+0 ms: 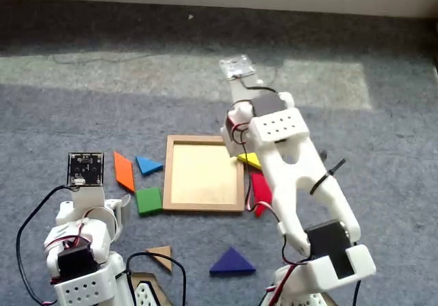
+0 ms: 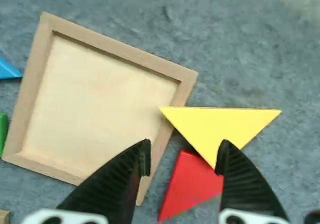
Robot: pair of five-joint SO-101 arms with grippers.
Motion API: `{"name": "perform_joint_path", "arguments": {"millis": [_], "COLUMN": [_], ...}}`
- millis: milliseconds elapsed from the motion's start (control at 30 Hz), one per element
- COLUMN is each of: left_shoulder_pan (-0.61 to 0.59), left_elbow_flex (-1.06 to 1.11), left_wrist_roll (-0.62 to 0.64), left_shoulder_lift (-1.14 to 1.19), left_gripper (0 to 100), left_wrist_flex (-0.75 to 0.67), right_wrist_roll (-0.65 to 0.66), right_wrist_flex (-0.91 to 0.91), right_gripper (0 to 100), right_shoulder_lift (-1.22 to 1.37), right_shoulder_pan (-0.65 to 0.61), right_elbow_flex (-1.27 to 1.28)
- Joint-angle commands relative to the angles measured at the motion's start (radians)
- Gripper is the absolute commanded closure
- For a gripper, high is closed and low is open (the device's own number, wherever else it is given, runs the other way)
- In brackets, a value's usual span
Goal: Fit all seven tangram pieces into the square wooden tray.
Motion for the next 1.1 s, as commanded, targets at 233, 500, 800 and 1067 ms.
{"name": "perform_joint_path", "arguments": {"millis": [233, 500, 800, 1067], "left_shoulder_pan": [-0.015, -0.015, -0.015, -0.015], "left_elbow_flex": [-0.008, -0.008, -0.008, -0.008], "left_wrist_roll": [-0.008, -0.008, -0.008, -0.008], "left_shoulder_lift": [-0.002, -0.002, -0.002, -0.002], "left_gripper": [71, 71, 71, 71], "left_wrist_flex": [-0.015, -0.015, -0.015, -0.015], "right_wrist_roll": [0.190, 0.192, 0.192, 0.192], "right_wrist_flex": [-0.159, -0.124, -0.122, -0.171], "right_gripper": [97.7, 99.1, 99.1, 99.1], "right_shoulder_lift": [0.216, 0.277, 0.285, 0.407], "right_shoulder_pan": [0.234, 0.332, 0.377, 0.363], "right_elbow_flex": [0.001, -0.111, -0.139, -0.186]}}
